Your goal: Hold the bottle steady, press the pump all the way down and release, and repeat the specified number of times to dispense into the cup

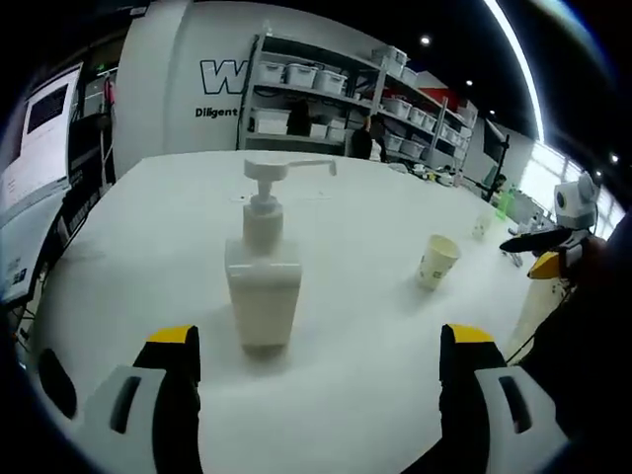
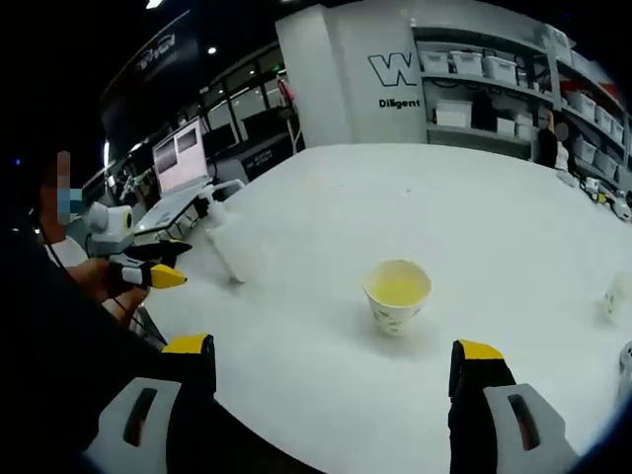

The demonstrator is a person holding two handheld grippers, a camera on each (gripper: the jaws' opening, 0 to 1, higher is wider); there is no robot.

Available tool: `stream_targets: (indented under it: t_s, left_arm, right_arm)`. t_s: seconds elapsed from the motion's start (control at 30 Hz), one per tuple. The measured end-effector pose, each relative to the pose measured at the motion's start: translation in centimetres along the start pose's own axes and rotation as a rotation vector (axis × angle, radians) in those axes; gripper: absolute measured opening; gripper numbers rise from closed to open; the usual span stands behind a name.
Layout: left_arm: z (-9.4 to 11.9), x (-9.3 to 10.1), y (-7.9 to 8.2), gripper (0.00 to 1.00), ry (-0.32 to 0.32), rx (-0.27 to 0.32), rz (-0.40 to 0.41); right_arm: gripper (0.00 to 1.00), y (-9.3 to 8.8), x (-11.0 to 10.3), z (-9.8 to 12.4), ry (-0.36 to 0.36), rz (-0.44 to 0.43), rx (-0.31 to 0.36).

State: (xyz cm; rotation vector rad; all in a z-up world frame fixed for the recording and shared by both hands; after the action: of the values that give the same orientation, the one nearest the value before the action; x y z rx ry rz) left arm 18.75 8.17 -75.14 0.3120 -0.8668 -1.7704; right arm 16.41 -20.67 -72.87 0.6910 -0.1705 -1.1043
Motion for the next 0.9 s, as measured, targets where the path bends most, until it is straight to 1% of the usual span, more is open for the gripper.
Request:
stream_targets:
  t_s: [0.07,0.2,0.27,0.3,0.33,0.4,0.57,0.67,0.73,0.8,0.9]
  left_arm:
    - [-0.3,-0.1,-0.1,0.99,0.006,-0.014,-0.006]
    - [-0.5,-0.1,0.1,0.99,0.007,-0.016,-0.001]
    - [-0.6,-0.1,0.2,0.99,0.008,-0.014,-0.013]
    - [-0.7,-0.2,0.1,0.99,0.023,-0.028,-0.036]
    - [-0.7,-0.3,0.2,0.99,0.028,-0.028,-0.044]
    - [-0.7,-0.3,0.2,0.99,0.026,-0.027,-0.044]
    - [-1.2,-0.9,0.0,0.99,0.026,-0.042,-0.024]
    - [-1.4,-1.2,0.2,0.99,0.024,-0.043,-0.002]
    - [-1.6,-1.4,0.4,0.99,0.022,-0.042,0.009]
    - [-2.0,-1.9,-0.1,0.99,0.050,-0.081,0.021]
    - [-2.3,-1.9,0.0,0.99,0.053,-0.089,0.023]
  right_arm:
    - [0.99,0.3,-0.2,-0.2,0.006,0.007,-0.005]
    - [0.99,0.8,-0.3,-0.2,0.005,0.023,0.003]
    - [0.99,0.9,0.0,-0.3,0.001,0.020,0.005]
    - [0.99,0.9,0.2,-0.4,0.001,0.017,0.005]
    - [0.99,0.8,0.2,-0.4,0.001,0.014,0.005]
    - [0.99,0.9,0.3,-0.4,-0.001,0.011,0.007]
    - [0.99,0.7,0.3,-0.4,-0.003,0.017,0.001]
    - [0.97,0.9,0.5,-0.2,-0.022,0.032,0.009]
    - [0.98,1.0,0.6,-0.1,-0.023,0.034,0.015]
    - [0.98,1.1,0.7,-0.1,-0.019,0.031,0.013]
    - [0.98,1.3,0.7,0.1,-0.004,0.014,0.029]
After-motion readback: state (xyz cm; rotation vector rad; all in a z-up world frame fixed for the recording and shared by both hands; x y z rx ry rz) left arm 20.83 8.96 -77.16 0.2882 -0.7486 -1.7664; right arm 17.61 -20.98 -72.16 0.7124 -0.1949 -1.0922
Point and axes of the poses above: the point that each gripper's makers call its tool centre point, and the gripper's own axes: z roughly backward along the fingers, x roughly to its right, y roughly out of its top, the point moved 2 cm from there along z, roughly backward along the fingers, and after that the axes turned 13 degrees about -x, right-handed, at the moved point
